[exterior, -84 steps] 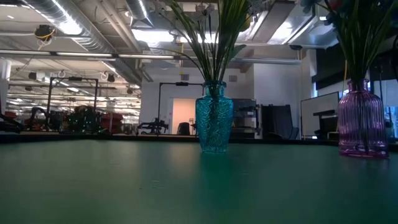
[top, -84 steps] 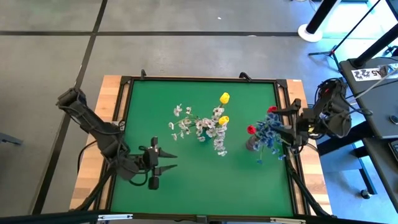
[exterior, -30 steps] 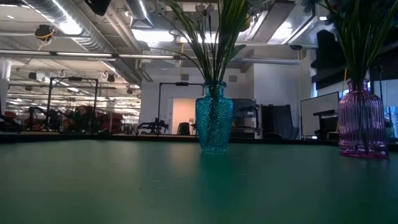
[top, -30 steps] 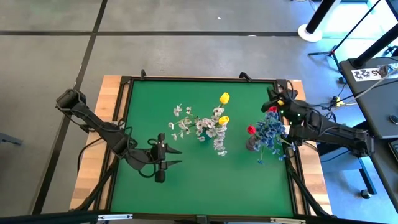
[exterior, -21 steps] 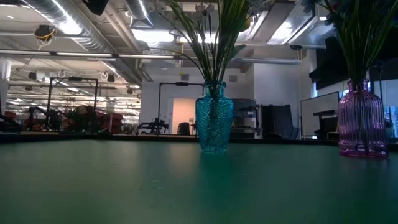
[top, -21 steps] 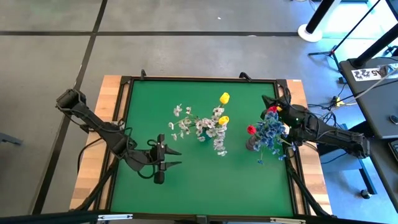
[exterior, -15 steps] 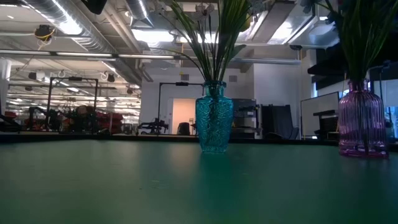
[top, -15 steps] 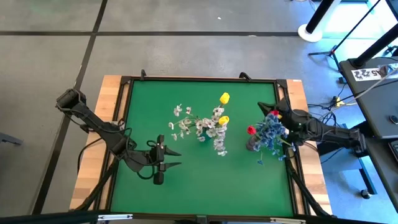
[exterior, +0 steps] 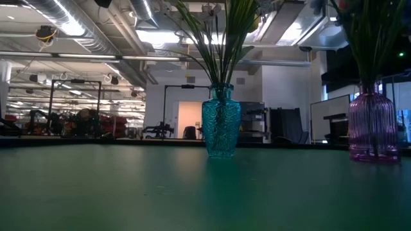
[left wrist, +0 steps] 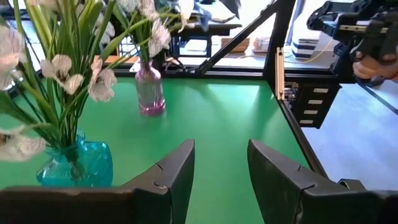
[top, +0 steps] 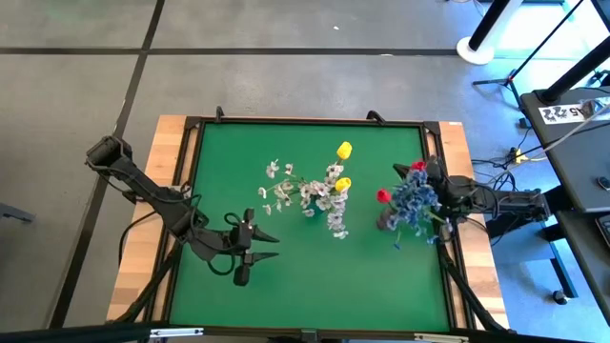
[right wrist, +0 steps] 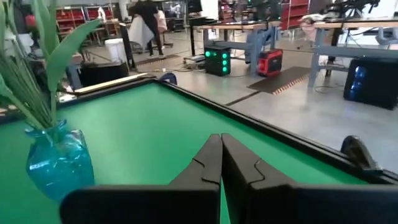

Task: Sort flowers into vase by color
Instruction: Return to Home Position

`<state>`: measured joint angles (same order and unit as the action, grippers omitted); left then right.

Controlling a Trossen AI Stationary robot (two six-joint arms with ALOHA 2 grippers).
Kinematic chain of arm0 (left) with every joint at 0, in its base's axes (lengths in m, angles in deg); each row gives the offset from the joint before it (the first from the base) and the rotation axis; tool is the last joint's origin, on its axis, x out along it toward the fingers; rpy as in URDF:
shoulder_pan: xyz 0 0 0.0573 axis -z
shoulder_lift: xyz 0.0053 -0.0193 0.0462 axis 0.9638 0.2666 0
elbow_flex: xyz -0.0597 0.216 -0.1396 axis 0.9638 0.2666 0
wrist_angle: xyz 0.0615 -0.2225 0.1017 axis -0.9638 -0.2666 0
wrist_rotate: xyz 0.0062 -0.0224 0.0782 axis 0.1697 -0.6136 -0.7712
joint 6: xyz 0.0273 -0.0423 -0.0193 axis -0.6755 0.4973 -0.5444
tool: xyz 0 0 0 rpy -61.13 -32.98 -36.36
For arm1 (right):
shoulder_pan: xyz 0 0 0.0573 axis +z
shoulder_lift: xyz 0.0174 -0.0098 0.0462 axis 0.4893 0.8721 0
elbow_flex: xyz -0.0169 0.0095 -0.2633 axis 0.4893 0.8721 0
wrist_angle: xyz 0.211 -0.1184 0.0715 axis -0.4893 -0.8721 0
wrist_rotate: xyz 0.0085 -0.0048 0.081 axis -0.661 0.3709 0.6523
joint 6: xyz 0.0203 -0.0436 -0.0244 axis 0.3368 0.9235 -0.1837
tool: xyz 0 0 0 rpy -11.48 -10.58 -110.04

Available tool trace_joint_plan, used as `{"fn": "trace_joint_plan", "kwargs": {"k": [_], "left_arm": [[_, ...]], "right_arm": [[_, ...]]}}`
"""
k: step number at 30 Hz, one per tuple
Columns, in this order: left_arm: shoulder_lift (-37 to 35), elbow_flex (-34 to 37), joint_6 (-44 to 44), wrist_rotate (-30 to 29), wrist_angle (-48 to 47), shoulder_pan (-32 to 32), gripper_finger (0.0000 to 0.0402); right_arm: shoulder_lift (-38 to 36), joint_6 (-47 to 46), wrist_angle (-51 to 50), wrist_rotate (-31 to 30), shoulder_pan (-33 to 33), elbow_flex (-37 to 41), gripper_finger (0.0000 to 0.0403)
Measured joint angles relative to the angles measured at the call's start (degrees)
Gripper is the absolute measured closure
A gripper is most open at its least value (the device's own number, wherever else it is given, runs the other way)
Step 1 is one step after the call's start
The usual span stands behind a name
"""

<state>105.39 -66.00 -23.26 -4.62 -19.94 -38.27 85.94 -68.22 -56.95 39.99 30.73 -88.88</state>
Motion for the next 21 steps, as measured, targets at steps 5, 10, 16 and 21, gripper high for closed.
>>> {"fn": "trace_joint_plan", "kwargs": {"k": [5, 10, 16, 21], "left_arm": [[0.0, 0.0, -0.24, 0.0, 0.13, -0.24, 0.0257], [0.01, 0.0, 0.02, 0.0, 0.11, -0.24, 0.0257], [0.0, 0.0, 0.13, 0.0, 0.13, 0.15, 0.0257], [0.0, 0.0, 0.15, 0.02, 0.35, 0.18, 0.0257]], "right_arm": [[0.04, 2.23, -7.66, 0.96, 0.02, -3.78, 0.0401], [0.0, 2.66, -9.03, 3.12, 0.04, -6.8, 0.0402], [0.07, 0.93, -10.65, 8.35, 0.04, -2.73, 0.0402], [0.02, 2.44, -8.53, 18.85, 0.04, -0.72, 0.0402]]}}
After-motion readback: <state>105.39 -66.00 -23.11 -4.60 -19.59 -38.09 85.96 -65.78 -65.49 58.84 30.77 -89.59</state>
